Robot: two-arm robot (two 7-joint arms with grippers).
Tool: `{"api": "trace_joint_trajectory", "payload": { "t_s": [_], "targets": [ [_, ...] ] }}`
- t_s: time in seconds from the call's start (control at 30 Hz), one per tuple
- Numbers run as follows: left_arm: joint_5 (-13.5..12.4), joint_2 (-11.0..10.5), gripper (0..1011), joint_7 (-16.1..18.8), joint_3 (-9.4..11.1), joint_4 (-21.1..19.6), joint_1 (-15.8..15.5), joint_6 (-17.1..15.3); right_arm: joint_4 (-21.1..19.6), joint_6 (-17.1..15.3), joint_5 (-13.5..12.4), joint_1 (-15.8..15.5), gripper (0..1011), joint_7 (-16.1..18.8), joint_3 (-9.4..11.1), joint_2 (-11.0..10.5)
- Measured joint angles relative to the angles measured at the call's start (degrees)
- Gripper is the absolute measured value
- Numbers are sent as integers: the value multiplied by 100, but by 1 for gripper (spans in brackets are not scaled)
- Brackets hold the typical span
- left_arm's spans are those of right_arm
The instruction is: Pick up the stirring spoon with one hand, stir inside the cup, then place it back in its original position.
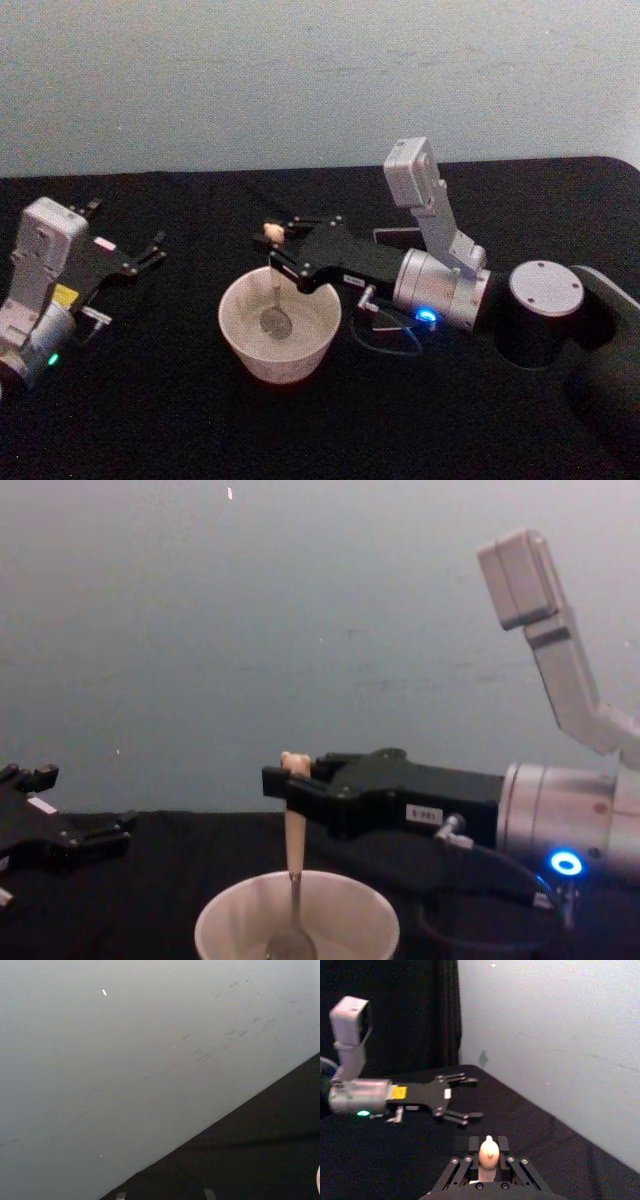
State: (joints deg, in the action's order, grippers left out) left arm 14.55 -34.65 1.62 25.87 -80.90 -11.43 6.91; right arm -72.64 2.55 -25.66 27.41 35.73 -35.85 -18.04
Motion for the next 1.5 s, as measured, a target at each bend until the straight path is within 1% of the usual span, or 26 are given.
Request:
{"api": "trace_joint_trajectory", "payload": {
  "t_s": [0.03,0.13,0.27,0.43,0.6,0.7,0.9,1.03,1.23,1.5],
  "targets": [
    [0,0,1001,0,0,0,0,0,97,32,21,53,213,-20,25,55],
    [0,0,1001,0,0,0,0,0,231,57,58,116,213,-53,69,114],
    [0,0,1001,0,-1,-1,0,0,277,66,117,130,214,-82,110,112],
    [0,0,1001,0,-1,0,0,0,154,59,210,46,213,-118,192,-35],
    [0,0,1001,0,0,0,1,0,-87,37,231,-102,213,-78,262,-227],
    [0,0,1001,0,-1,0,0,0,-332,11,232,-246,213,29,275,-386],
    [0,0,1002,0,-1,0,0,0,-658,-32,204,-444,213,188,208,-557],
    [0,0,1001,0,0,0,0,0,-776,-34,195,-504,213,258,131,-597],
    [0,0,1002,0,0,0,0,0,-830,-54,189,-521,213,287,48,-568],
    [0,0,1001,0,0,0,0,0,-888,-87,113,-466,213,286,19,-483]
  ]
}}
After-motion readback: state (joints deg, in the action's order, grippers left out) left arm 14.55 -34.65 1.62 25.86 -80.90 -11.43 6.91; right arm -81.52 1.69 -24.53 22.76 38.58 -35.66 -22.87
